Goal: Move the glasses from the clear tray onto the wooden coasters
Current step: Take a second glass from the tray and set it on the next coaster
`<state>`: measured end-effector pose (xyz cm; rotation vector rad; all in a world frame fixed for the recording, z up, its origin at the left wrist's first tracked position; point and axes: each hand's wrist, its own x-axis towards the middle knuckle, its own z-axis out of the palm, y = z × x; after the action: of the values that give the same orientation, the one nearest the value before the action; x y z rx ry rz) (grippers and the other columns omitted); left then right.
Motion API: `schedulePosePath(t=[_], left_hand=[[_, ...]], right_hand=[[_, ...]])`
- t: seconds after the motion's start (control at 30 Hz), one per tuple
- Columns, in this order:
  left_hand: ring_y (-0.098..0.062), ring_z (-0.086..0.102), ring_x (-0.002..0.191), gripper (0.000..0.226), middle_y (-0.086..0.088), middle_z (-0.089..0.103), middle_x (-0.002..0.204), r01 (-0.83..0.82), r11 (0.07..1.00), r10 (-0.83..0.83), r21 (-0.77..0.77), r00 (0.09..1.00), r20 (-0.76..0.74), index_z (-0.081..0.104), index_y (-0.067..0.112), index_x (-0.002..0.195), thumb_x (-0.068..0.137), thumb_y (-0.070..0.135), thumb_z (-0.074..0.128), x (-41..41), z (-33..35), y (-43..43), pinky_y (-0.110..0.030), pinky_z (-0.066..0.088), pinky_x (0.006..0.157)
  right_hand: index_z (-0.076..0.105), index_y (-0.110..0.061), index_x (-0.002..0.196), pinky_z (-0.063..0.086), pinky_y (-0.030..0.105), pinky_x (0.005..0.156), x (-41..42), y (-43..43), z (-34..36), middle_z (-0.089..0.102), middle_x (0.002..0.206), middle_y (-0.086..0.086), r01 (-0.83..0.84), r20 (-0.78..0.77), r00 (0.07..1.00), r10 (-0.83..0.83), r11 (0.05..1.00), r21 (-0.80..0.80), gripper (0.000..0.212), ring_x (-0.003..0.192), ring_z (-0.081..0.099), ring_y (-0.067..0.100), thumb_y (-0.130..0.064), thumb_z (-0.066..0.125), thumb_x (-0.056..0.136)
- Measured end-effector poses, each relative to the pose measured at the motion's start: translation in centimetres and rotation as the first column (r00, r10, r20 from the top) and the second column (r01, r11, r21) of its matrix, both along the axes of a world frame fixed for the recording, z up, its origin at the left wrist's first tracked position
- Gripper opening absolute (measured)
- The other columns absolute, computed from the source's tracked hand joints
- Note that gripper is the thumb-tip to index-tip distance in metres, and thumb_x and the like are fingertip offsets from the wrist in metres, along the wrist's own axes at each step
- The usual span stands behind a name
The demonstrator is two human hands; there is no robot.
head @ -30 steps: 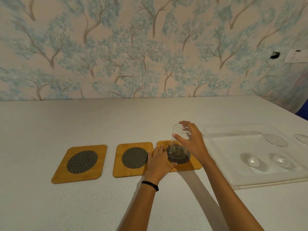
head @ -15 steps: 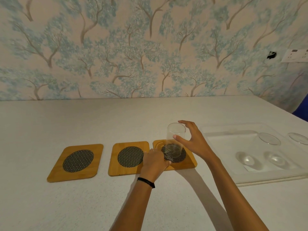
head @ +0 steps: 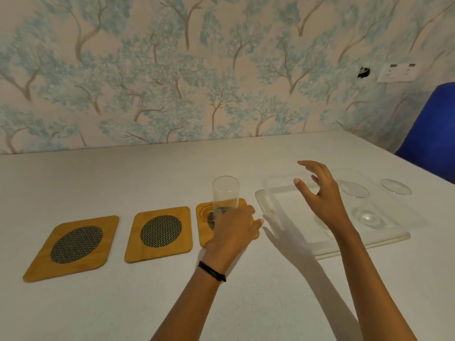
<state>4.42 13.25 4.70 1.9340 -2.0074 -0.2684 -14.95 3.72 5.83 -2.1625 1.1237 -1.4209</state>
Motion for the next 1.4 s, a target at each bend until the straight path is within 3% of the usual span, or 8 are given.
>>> schedulePosePath(t=[0.1, 0.3, 0.43, 0.57, 0.73, 1.03, 1.4], left_hand=[[-0.024, 0.054, 0.117, 0.051, -0.008, 0.056, 0.131, 0.003, 0.997, -0.007, -0.083, 0.999, -0.051, 0.04, 0.016, 0.139, 0.096, 0.044, 0.041, -2.1, -0.9, -1.0, -0.039, 0.047, 0.09], [-0.027, 0.037, 0.135, 0.057, -0.009, 0.029, 0.154, 0.041, 0.997, -0.044, -0.068, 0.998, -0.043, 0.031, 0.018, 0.144, 0.096, 0.049, 0.036, -5.6, -2.8, -2.9, -0.041, 0.041, 0.1], [-0.026, 0.018, 0.145, 0.062, -0.009, 0.008, 0.161, 0.06, 0.997, -0.063, -0.047, 0.996, -0.065, 0.024, 0.019, 0.148, 0.096, 0.053, 0.033, -7.0, -3.9, -3.4, -0.043, 0.029, 0.112], [-0.024, 0.008, 0.148, 0.064, -0.007, 0.002, 0.161, 0.057, 0.998, -0.06, -0.038, 0.995, -0.08, 0.019, 0.019, 0.149, 0.096, 0.053, 0.031, -7.5, -4.7, -3.7, -0.043, 0.023, 0.116], [-0.024, 0.01, 0.148, 0.064, -0.005, 0.007, 0.161, 0.039, 0.999, -0.04, -0.009, 0.993, -0.108, 0.02, 0.021, 0.149, 0.096, 0.054, 0.03, -7.5, -5.3, -4.0, -0.044, 0.022, 0.118], [-0.021, 0.027, 0.142, 0.056, -0.001, 0.014, 0.16, 0.007, 0.994, -0.023, -0.111, 0.989, -0.144, 0.025, 0.024, 0.147, 0.097, 0.047, 0.034, -7.6, -6.2, -3.7, -0.038, 0.031, 0.112], [-0.02, 0.03, 0.141, 0.056, 0.016, 0.001, 0.16, 0.044, 0.998, -0.058, -0.044, 0.929, -0.366, 0.017, 0.038, 0.146, 0.095, 0.054, 0.034, -7.3, -7.1, -3.4, -0.04, 0.033, 0.11]], right_hand=[[0.053, -0.022, 0.122, 0.033, 0.014, 0.097, -2.4, -0.1, -0.4, 0.049, 0.122, -0.006, 0.092, 0.041, 0.995, -0.09, 0.995, -0.042, 0.034, 0.115, 0.046, 0.001, -0.018, 0.058, 0.089], [0.054, -0.016, 0.12, 0.036, 0.028, 0.101, -7.0, -0.9, -1.2, 0.053, 0.125, 0.004, 0.246, 0.15, 0.958, -0.244, 0.969, 0.0, 0.032, 0.118, 0.047, 0.013, -0.012, 0.058, 0.088], [0.054, -0.015, 0.12, 0.036, 0.029, 0.1, -9.1, -1.4, -2.0, 0.053, 0.127, 0.008, 0.287, 0.116, 0.949, -0.292, 0.956, 0.063, 0.034, 0.119, 0.047, 0.017, -0.014, 0.061, 0.087], [0.052, -0.016, 0.123, 0.035, 0.029, 0.1, -10.0, -1.6, -2.9, 0.051, 0.129, 0.009, 0.269, 0.075, 0.956, -0.282, 0.952, 0.146, 0.04, 0.116, 0.043, 0.01, -0.019, 0.064, 0.085], [0.051, -0.021, 0.124, 0.04, 0.04, 0.101, -10.3, -1.8, -3.8, 0.048, 0.13, 0.005, 0.227, 0.082, 0.965, -0.248, 0.952, 0.205, 0.042, 0.119, 0.046, 0.017, -0.023, 0.065, 0.085], [0.044, -0.024, 0.13, 0.038, 0.033, 0.095, -10.4, -1.9, -5.2, 0.044, 0.13, 0.004, 0.17, 0.072, 0.979, -0.192, 0.955, 0.243, 0.052, 0.11, 0.045, 0.014, -0.02, 0.066, 0.083], [0.045, -0.023, 0.13, 0.041, 0.034, 0.098, -9.6, -1.0, -5.2, 0.047, 0.128, 0.006, 0.219, 0.138, 0.964, -0.229, 0.972, 0.079, 0.052, 0.114, 0.045, 0.013, -0.024, 0.067, 0.083]])
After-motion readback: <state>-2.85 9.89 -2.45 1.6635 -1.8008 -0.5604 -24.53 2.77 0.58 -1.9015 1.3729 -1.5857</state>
